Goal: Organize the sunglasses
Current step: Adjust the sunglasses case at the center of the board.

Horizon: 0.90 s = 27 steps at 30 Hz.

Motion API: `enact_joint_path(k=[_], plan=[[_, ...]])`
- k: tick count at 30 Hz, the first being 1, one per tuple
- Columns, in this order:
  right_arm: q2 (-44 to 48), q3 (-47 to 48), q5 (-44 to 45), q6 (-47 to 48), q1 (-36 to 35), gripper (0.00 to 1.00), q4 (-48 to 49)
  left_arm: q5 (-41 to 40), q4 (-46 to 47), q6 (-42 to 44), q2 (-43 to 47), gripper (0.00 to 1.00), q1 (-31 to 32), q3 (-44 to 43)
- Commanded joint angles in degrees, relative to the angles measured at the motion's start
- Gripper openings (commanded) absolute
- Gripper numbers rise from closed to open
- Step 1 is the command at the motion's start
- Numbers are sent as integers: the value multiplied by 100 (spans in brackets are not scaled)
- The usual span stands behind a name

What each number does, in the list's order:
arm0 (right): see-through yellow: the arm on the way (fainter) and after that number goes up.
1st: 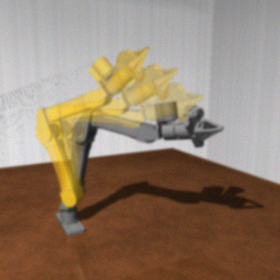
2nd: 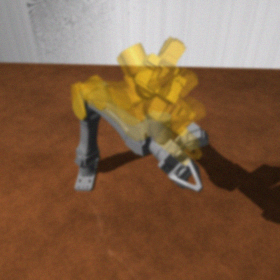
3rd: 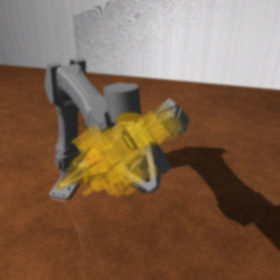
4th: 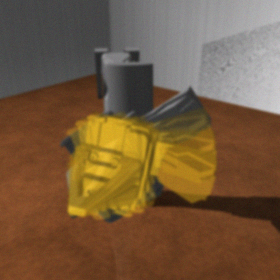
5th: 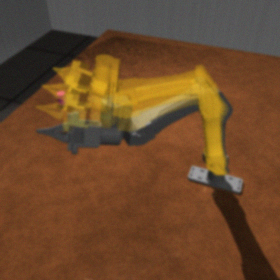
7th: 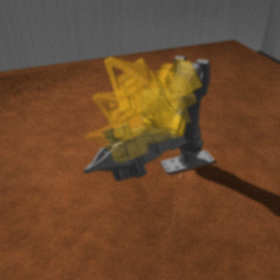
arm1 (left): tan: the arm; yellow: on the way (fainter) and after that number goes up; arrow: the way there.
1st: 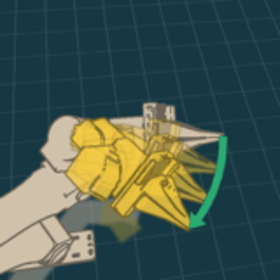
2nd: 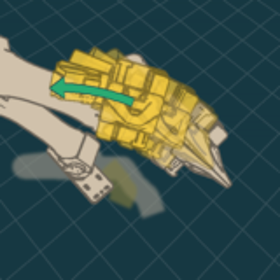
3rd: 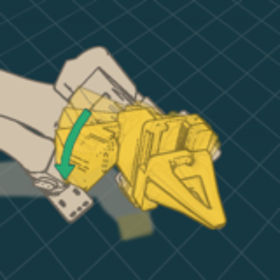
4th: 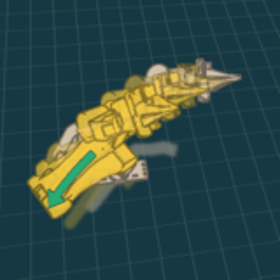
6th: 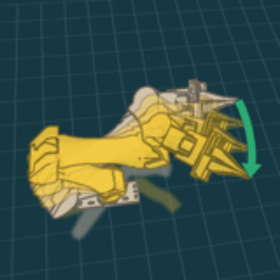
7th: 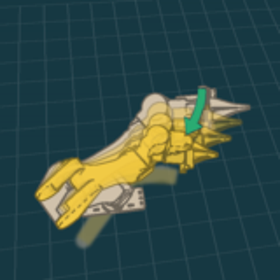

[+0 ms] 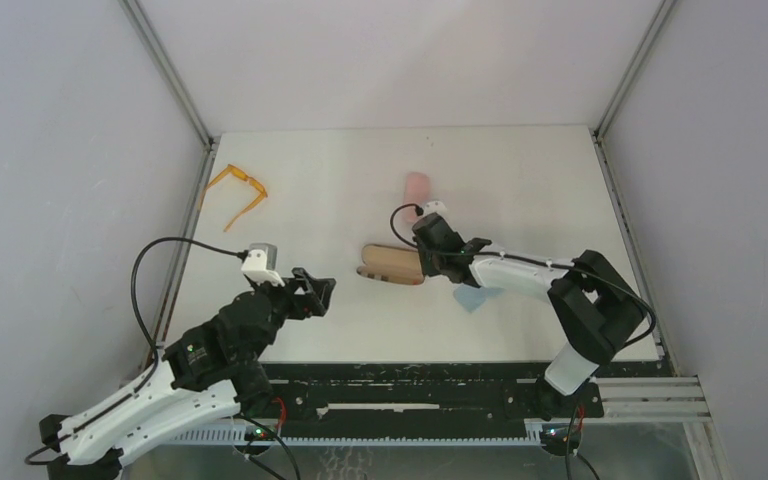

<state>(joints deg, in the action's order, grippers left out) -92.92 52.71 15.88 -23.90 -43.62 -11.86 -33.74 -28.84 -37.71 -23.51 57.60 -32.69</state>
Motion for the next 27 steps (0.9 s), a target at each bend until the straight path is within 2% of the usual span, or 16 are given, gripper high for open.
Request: enact_joint_path(k=[1, 6, 13, 19, 22, 25, 27], plan=[[-151, 635, -483, 720, 373, 0, 482, 142, -3, 254, 17, 86, -256, -269], [-497, 1060, -973, 950, 681, 0, 268, 417, -19, 353, -83, 86, -563, -361], [-854, 1382, -1650, 1199, 931, 2, 139, 462, -52, 439, -145, 86, -677, -425], [-883, 1418, -1693, 1208, 1063, 22, 173, 507, -47, 405, -179, 86, -765, -364], [-843, 1418, -1672, 1191, 1100, 28, 111, 526, -32, 400, -198, 86, -823, -352], [-639, 1399, -1510, 1174, 1101, 35, -24, 497, -30, 431, -218, 86, -904, -357], [-338, 1289, -1395, 1101, 1101, 45, -95, 504, 12, 467, -266, 87, -1012, -376]])
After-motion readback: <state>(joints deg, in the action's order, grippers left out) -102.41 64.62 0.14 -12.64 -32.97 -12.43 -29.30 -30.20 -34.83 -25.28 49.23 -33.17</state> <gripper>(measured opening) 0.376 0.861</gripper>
